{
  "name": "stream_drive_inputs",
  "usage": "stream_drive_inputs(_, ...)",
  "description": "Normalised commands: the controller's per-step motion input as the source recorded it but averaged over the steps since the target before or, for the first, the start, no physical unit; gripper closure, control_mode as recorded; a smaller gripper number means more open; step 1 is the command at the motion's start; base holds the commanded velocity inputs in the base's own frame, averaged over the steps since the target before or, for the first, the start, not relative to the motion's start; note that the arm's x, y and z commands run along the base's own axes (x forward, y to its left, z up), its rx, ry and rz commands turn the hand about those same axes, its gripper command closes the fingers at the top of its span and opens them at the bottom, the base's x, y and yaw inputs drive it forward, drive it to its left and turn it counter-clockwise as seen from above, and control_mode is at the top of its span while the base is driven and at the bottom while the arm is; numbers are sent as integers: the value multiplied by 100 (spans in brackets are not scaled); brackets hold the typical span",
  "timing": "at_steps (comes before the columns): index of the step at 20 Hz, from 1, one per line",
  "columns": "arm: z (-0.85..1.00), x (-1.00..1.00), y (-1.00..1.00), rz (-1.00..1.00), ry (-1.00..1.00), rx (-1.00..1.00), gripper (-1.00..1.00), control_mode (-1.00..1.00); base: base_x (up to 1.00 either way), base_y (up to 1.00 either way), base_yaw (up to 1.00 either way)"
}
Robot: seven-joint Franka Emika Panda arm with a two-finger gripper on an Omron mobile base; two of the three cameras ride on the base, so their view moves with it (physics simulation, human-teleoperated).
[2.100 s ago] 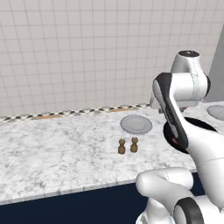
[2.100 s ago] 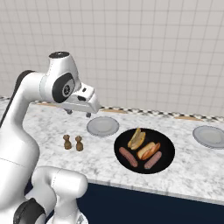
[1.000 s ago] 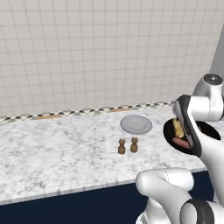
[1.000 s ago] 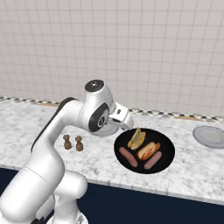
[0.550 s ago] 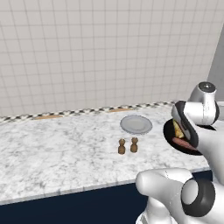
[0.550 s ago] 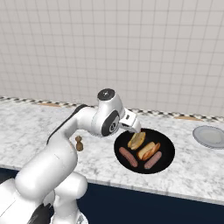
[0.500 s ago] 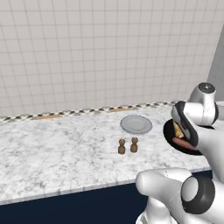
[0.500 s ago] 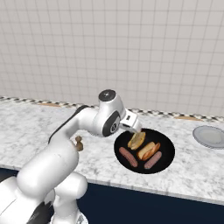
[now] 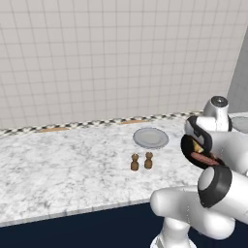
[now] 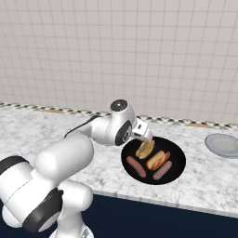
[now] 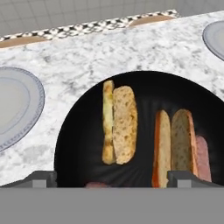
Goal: Place one bun and one sausage from the bowl on each plate.
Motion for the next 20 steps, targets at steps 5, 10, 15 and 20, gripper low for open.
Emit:
stream_drive_inputs(5,-19,39,-10,0,7,1,-100,-100,0,0,0)
stream_drive_inputs(10,-23,28,-25,0,9,4,-100,-100,0,0,0)
stream_drive_inputs(15,-25,28,-16,0,3,0,-100,-100,0,0,0)
stream_drive_inputs(20,-26,23,0,0,0,0,-100,-100,0,0,0)
